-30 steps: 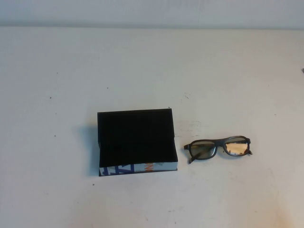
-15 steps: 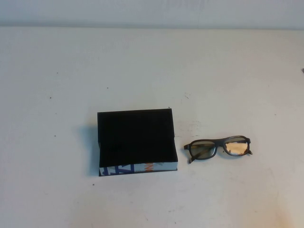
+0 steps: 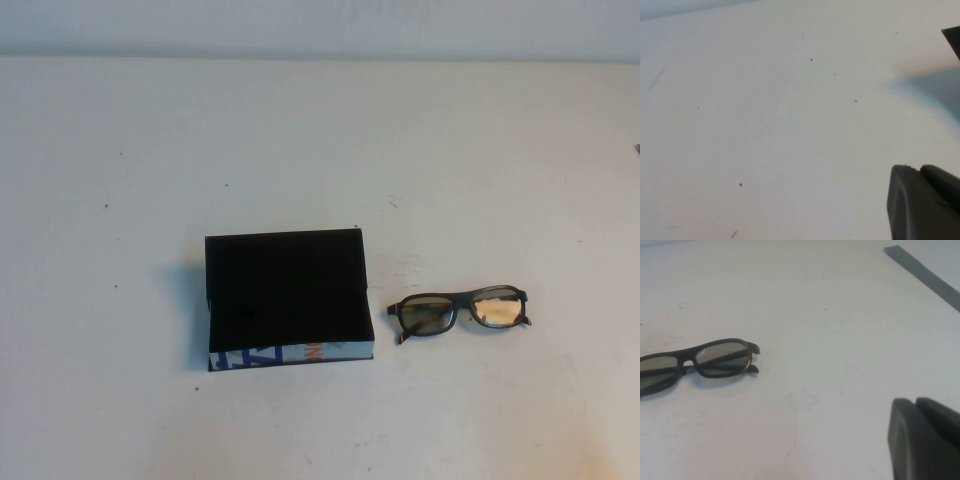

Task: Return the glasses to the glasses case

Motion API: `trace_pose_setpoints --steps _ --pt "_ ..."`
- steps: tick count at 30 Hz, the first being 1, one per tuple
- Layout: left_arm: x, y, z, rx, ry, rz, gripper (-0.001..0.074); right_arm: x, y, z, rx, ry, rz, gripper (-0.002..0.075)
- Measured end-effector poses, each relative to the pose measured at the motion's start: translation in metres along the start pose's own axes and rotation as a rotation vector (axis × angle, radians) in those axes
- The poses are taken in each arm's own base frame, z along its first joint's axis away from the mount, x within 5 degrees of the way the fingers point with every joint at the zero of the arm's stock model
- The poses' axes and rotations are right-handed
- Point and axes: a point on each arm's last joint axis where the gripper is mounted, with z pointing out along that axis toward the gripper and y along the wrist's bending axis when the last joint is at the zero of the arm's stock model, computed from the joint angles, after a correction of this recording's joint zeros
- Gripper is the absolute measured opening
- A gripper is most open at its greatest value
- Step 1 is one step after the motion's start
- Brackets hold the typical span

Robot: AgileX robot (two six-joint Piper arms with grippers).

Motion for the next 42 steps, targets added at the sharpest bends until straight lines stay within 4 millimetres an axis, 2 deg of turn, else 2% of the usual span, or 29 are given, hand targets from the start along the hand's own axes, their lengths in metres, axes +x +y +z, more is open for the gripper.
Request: trace_pose_setpoints --steps 7,14,24,27,29,34,38,42 --pt "0.000 0.000 0.000 0.000 0.000 0.000 -0.0001 -0.010 0.001 -0.001 -0.009 -0.111 -0.026 -0.0012" --pt "0.000 0.000 0.000 0.000 0.000 0.000 -0.0001 -0.029 0.003 -0.005 -0.079 -0.316 0.258 -0.0012" --pt "0.000 0.000 0.000 0.000 0.000 0.000 -0.0001 -0.031 0.003 -0.006 -0.122 -0.337 0.513 -0.0011" --pt "0.000 0.000 0.000 0.000 0.000 0.000 -0.0001 -0.035 0.008 -0.008 -0.171 -0.279 0.603 -0.0012" --pt "0.000 0.000 0.000 0.000 0.000 0.000 -0.0001 -0.049 0.016 -0.013 -0.210 -0.214 0.602 -0.0011" --pt "0.000 0.000 0.000 0.000 0.000 0.000 -0.0001 -0.085 0.041 -0.013 -0.285 0.113 0.431 -0.0012" --pt "0.000 0.000 0.000 0.000 0.000 0.000 -0.0001 -0.100 0.053 0.004 -0.326 0.433 0.233 -0.0011" --pt "0.000 0.000 0.000 0.000 0.000 0.000 -0.0001 -0.109 0.055 0.027 -0.352 0.652 0.096 -0.0011"
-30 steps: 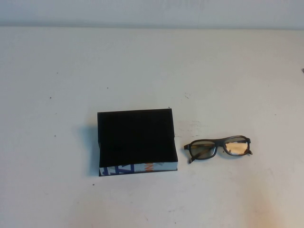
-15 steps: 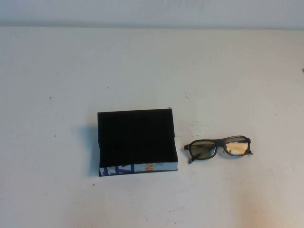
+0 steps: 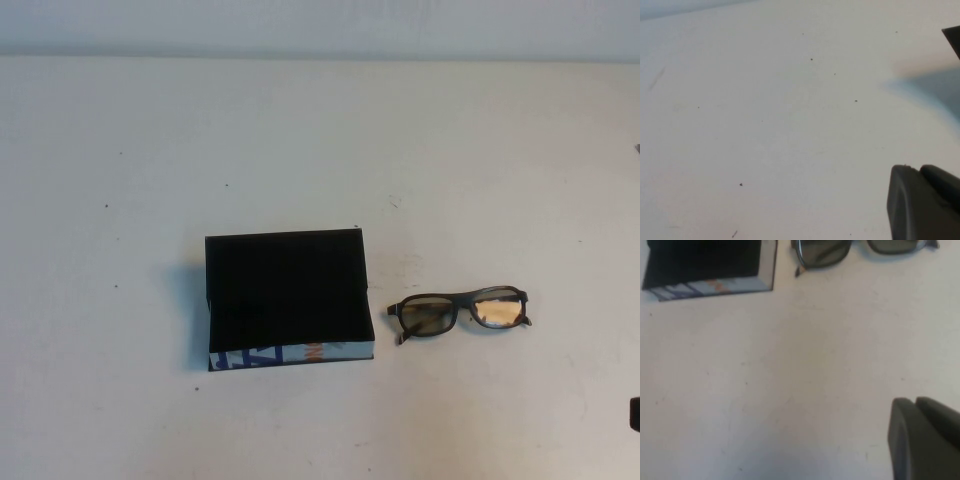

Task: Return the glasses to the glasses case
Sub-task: Pick up the glasses from the table

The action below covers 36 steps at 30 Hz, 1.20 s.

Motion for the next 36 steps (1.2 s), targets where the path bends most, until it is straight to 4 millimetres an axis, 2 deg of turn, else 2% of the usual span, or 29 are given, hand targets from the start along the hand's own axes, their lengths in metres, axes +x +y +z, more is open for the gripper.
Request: trace_pose_setpoints --steps 7,12,16,21,25,31,33,36 --pt "0.000 0.000 0.000 0.000 0.000 0.000 -0.0001 -0.030 -0.001 0.030 -0.021 0.177 -0.121 -0.0011" --pt "0.000 0.000 0.000 0.000 0.000 0.000 -0.0001 -0.042 0.016 0.061 -0.093 0.315 -0.313 -0.0011" --pt "0.000 0.000 0.000 0.000 0.000 0.000 -0.0001 -0.055 0.033 0.077 -0.128 0.369 -0.484 -0.0011" --pt "0.000 0.000 0.000 0.000 0.000 0.000 -0.0001 -0.082 0.050 0.097 -0.152 0.388 -0.684 0.0004" --pt "0.000 0.000 0.000 0.000 0.000 0.000 -0.0001 -0.103 0.053 0.119 -0.184 0.452 -0.911 0.0099" --pt "0.000 0.000 0.000 0.000 0.000 0.000 -0.0001 -0.126 0.047 0.152 -0.191 0.541 -1.192 0.0330" --pt "0.000 0.000 0.000 0.000 0.000 0.000 -0.0001 -0.132 0.044 0.162 -0.185 0.559 -1.267 0.0373" --pt "0.000 0.000 0.000 0.000 0.000 0.000 -0.0001 -0.139 0.042 0.176 -0.181 0.553 -1.335 0.0395"
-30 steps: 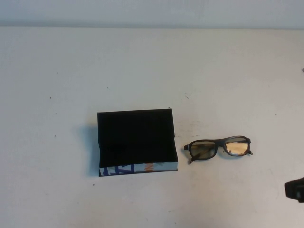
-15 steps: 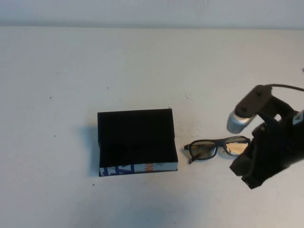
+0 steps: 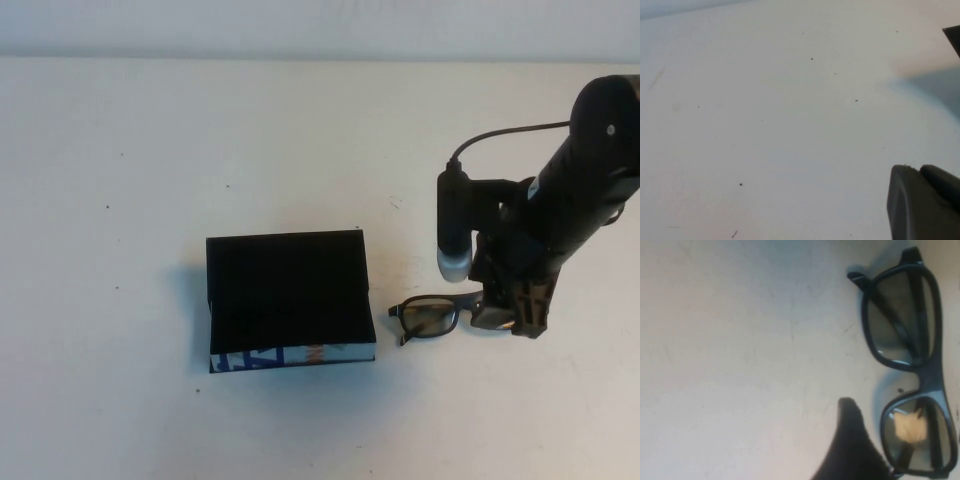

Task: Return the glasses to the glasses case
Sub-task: Pick up the glasses from the table

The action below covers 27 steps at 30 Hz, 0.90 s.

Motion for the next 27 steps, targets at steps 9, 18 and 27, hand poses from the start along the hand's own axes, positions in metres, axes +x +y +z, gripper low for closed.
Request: trace_pose_setpoints --steps 9,18,27 --pt "0.000 0.000 0.000 0.000 0.000 0.000 -0.0001 0.001 -0.020 0.031 -0.008 0.047 -0.098 0.0410" --pt "0.000 0.000 0.000 0.000 0.000 0.000 -0.0001 0.002 -0.024 0.047 -0.018 0.059 -0.119 0.0411" --pt "0.000 0.000 0.000 0.000 0.000 0.000 -0.0001 -0.001 -0.035 0.056 -0.008 0.058 -0.129 0.0411"
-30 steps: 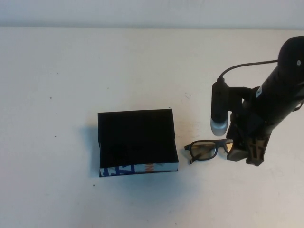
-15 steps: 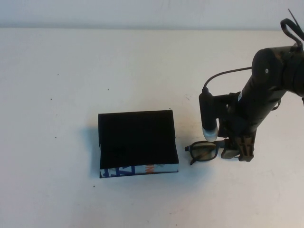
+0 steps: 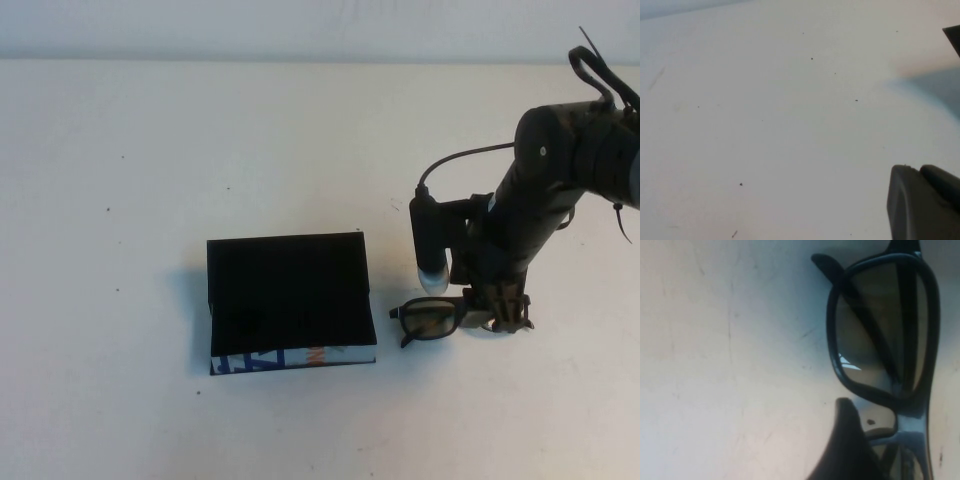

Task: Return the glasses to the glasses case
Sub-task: Pick up the glasses from the table

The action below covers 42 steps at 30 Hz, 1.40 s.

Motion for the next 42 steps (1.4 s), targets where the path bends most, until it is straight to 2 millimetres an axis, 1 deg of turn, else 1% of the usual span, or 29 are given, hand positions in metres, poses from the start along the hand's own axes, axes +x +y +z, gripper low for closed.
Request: trace_pose_setpoints --steps 5,13,20,23,35,39,42 --pt "0.000 0.000 0.000 0.000 0.000 0.000 -0.0001 0.001 -0.005 0.009 -0.010 0.023 -0.013 0.0411" --pt "0.000 0.000 0.000 0.000 0.000 0.000 -0.0001 0.004 -0.006 0.019 -0.035 0.042 -0.019 0.0410" --pt "0.000 0.000 0.000 0.000 0.000 0.000 -0.0001 0.004 -0.006 0.022 -0.042 0.046 -0.019 0.0401" --pt "0.000 0.000 0.000 0.000 0.000 0.000 -0.0001 0.005 -0.005 0.023 -0.049 0.048 -0.019 0.0384" --pt "0.000 0.000 0.000 0.000 0.000 0.000 -0.0001 0.005 -0.003 0.021 -0.087 0.057 -0.019 0.0167" --pt "0.000 0.000 0.000 0.000 0.000 0.000 -0.0001 0.005 -0.002 0.021 -0.099 0.060 -0.019 0.0071" --pt "0.000 0.000 0.000 0.000 0.000 0.000 -0.0001 0.005 -0.001 0.021 -0.108 0.063 -0.019 0.0068"
